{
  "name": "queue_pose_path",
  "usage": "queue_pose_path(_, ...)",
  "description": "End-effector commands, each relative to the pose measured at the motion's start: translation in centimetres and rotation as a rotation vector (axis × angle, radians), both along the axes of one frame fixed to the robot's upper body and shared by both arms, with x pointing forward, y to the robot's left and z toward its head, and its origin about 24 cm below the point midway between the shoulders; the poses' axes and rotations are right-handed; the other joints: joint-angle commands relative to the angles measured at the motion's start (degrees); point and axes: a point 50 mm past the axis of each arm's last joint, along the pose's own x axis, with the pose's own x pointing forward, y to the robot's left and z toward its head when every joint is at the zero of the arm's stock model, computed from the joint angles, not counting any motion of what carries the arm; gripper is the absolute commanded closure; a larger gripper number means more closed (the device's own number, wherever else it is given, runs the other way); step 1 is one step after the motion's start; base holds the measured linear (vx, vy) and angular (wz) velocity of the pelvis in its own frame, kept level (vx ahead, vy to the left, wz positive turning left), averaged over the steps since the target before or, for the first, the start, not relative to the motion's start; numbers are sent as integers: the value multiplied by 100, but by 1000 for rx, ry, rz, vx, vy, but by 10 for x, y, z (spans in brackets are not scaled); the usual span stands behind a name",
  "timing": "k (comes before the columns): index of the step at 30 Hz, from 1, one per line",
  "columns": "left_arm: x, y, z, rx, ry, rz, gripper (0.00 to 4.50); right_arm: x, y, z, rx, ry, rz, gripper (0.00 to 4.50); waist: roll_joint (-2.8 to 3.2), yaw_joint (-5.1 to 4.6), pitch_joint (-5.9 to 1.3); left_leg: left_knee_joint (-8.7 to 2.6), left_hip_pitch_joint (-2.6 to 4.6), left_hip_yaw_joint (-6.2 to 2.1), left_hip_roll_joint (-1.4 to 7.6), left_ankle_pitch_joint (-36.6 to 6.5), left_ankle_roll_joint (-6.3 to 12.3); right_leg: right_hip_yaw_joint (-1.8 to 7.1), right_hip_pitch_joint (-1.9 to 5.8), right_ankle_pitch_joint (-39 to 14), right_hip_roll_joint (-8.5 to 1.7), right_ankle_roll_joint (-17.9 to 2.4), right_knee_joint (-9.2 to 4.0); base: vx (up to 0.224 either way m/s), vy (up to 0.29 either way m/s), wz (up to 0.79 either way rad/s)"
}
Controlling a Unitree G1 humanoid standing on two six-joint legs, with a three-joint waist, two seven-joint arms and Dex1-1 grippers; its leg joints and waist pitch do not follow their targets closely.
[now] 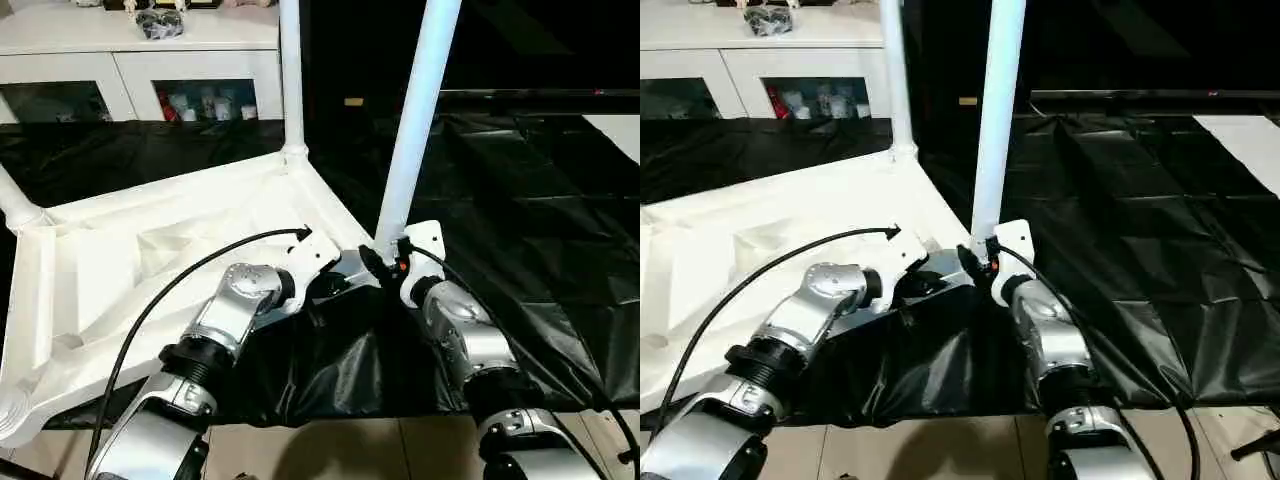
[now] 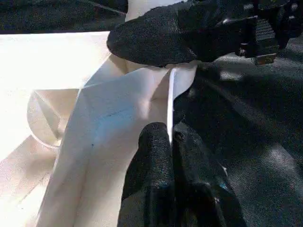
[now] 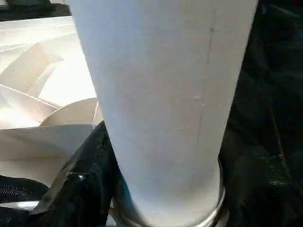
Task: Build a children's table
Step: Rotate leg to tighten
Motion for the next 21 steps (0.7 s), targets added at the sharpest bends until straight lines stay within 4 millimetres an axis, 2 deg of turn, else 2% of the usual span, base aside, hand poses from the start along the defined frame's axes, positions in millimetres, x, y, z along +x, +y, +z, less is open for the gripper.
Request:
queue_pose_path(1, -2, -28, 10, -82, -50, -28, 450, -14, 57, -3, 75, 32, 231, 113, -60, 10, -263, -407, 33, -115, 124, -2017, 194, 180, 150, -2811, -291, -635, -545, 0, 0, 0)
queue_pose_path(3, -4, -21, 12, -89, -50, -77, 450, -14, 47, -1, 64, 23, 287, 108, -46, 15, -271, -412, 17, -117, 129, -1981, 233, 184, 176, -2670, -294, -686, -526, 0, 0, 0)
queue_pose_path(5, -5, -16, 12, -91, -46, -112, 450, -16, 42, 0, 36, 7, 347, 80, -56, 15, -282, -410, -3, -110, 136, -1876, 249, 191, 198, -2409, -286, -765, -494, 0, 0, 0)
queue_pose_path(7, -7, -11, 13, -92, -45, -142, 450, -19, 36, 0, 26, 4, 404, 80, -62, 31, -296, -392, -25, -95, 143, -1685, 322, 199, 232, -2028, -288, -890, -446, 0, 0, 0)
queue_pose_path(10, -8, -5, 13, -91, -44, -170, 450, -23, 28, 1, 14, -4, 487, 80, -56, 47, -304, -373, -18, -77, 141, -1534, 375, 205, 234, -1884, -294, -977, -429, 0, 0, 0)
queue_pose_path(12, -10, 3, 14, -96, -30, -224, 450, -29, 18, 3, -4, -12, 594, 80, -57, 76, -313, -359, -34, -71, 154, -1340, 415, 198, 263, -1592, -284, -1077, -384, 0, 0, 0)
queue_pose_path(14, -12, 7, 15, -101, -19, -253, 450, -32, 13, 4, -4, -8, 652, 80, -64, 102, -309, -355, -29, -66, 160, -1340, 451, 192, 274, -1574, -280, -1100, -381, 0, 0, 0)
queue_pose_path(15, -14, 10, 16, -103, -8, -287, 450, -36, 8, 5, 0, -2, 713, 80, -53, 122, -318, -346, -30, -52, 182, -1245, 480, 198, 258, -1366, -267, -1170, -341, 0, 0, 0)
queue_pose_path(16, -15, 12, 16, -103, -1, -311, 450, -38, 6, 7, 4, 5, 758, 101, -52, 160, -333, -332, -6, -46, 189, -1220, 505, 191, 262, -1250, -260, -1233, -325, 0, 0, 0)
queue_pose_path(18, -18, 17, 16, -92, 18, -353, 450, -43, 1, 9, 10, 21, 851, 110, -54, 171, -322, -335, -17, -44, 191, -1225, 527, 191, 268, -1169, -263, -1304, -312, 0, 0, 0)
queue_pose_path(21, -18, 24, 16, -72, 42, -393, 450, -50, -3, 11, -3, 54, 969, 135, -60, 201, -310, -338, -3, -36, 199, -1303, 504, 196, 254, -1318, -273, -1311, -326, 0, 0, 0)
